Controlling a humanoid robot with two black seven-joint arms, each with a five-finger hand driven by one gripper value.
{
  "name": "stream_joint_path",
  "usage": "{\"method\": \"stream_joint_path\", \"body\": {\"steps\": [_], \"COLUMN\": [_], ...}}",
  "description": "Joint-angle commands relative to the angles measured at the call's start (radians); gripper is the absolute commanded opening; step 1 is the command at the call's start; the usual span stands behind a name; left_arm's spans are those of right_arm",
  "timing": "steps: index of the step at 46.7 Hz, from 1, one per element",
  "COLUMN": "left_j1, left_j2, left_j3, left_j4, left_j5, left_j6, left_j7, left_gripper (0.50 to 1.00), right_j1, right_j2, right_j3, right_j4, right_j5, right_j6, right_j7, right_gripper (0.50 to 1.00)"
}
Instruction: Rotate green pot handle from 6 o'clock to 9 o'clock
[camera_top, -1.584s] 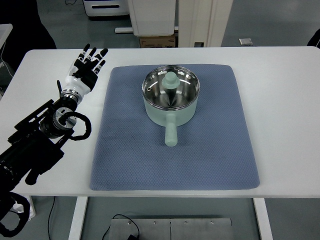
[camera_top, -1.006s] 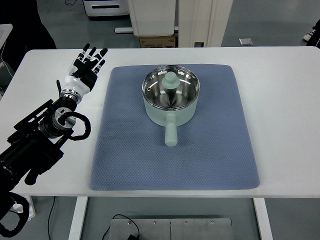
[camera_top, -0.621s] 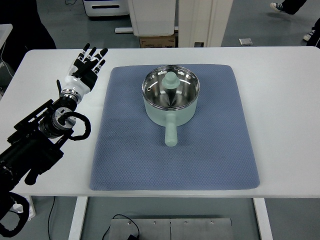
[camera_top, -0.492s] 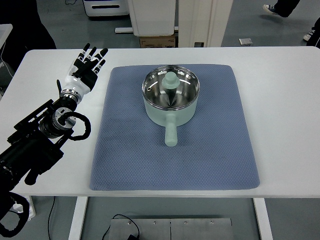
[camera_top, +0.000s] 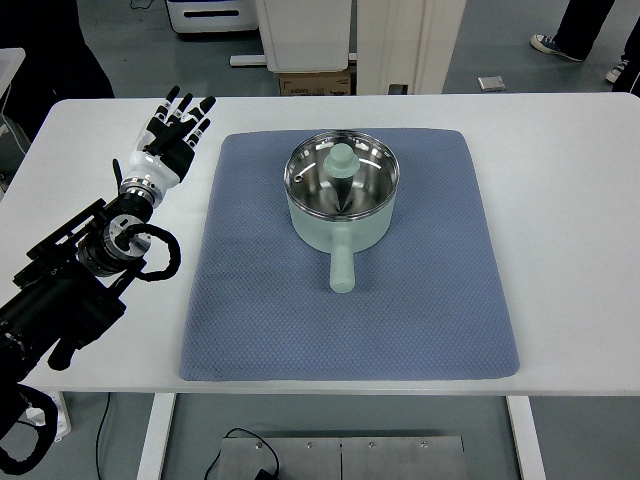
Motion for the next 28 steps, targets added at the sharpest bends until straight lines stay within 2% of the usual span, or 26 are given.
{"method": "stream_joint_path", "body": {"steps": [1,9,13,28], "left_j1": [-0.001,0.001,0.001,0.004], "left_j2": [0.000,0.004,0.014,0.185], "left_j3": [0.000,0.000,0.000,0.000], "left_j4": [0.000,-0.006,-0.022,-0.170], "left_j5": [0.000,0.002,0.003,0.008], "left_j6": [0.000,-0.006,-0.037,-0.144], "left_j7": [0.000,0.000,0.000,0.011], "left_gripper": [1.000,1.000,1.000,1.000], "right_j1": [0.000,0.000,0.000,0.000], "right_j2": [0.000,0.000,0.000,0.000], "right_j3": [0.000,0.000,0.000,0.000], "right_j4": [0.000,0.000,0.000,0.000], "right_j5": [0.000,0.000,0.000,0.000], "right_j6": [0.000,0.000,0.000,0.000], "right_j7": [0.000,0.000,0.000,0.000], "right_gripper": [1.000,1.000,1.000,1.000]}}
